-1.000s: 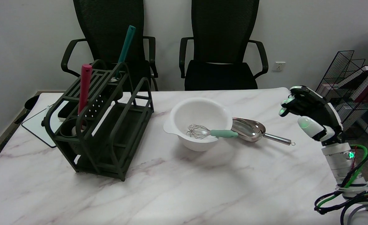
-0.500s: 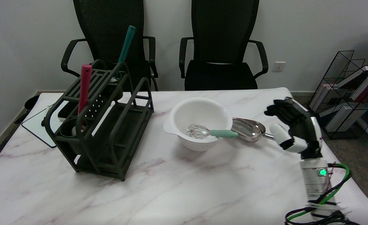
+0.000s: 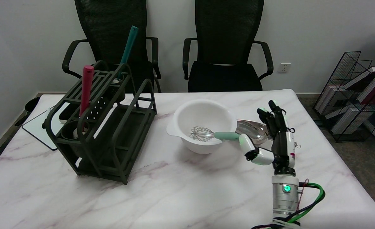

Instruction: Pick up the whisk.

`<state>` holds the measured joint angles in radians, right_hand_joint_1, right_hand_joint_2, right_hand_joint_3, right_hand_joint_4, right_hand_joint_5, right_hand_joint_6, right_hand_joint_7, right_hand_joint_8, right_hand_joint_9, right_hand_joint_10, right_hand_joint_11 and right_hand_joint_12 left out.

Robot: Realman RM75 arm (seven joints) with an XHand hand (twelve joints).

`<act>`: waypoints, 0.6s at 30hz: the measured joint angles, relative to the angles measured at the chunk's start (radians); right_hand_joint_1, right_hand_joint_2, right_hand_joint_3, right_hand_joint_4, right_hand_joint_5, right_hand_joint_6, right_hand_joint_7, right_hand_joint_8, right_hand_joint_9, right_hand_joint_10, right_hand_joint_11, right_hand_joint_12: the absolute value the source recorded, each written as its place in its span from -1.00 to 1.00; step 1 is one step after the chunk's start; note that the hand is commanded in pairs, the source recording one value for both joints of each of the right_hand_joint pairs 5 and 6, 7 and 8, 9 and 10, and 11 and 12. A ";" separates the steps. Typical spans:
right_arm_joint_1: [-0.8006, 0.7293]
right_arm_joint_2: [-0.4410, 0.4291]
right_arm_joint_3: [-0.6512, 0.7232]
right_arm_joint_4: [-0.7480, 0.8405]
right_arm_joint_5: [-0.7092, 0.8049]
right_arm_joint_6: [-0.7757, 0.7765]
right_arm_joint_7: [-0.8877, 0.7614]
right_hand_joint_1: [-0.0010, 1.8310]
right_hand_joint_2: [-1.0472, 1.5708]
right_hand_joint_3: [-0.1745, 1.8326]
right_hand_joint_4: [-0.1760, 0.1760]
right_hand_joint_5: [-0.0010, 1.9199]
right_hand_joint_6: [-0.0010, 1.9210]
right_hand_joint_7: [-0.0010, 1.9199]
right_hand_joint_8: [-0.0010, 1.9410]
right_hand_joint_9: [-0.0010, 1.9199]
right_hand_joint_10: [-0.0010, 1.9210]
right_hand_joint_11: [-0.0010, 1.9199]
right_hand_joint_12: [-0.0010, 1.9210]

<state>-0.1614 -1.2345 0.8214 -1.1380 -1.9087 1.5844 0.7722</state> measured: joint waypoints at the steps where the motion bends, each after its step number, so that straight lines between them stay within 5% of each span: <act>1: 0.004 -0.012 -0.006 -0.003 0.004 0.006 -0.024 0.11 -0.08 0.31 0.00 -0.85 -0.85 -0.51 -0.52 -0.69 -0.69 -0.63 -0.63; 18: 0.045 -0.169 -0.090 -0.009 0.021 0.155 -0.356 -0.07 0.13 0.20 0.00 -1.00 -1.00 -1.00 -1.00 -0.95 -0.95 -1.00 -1.00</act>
<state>-0.1160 -1.4036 0.7310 -1.1465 -1.8880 1.7393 0.4163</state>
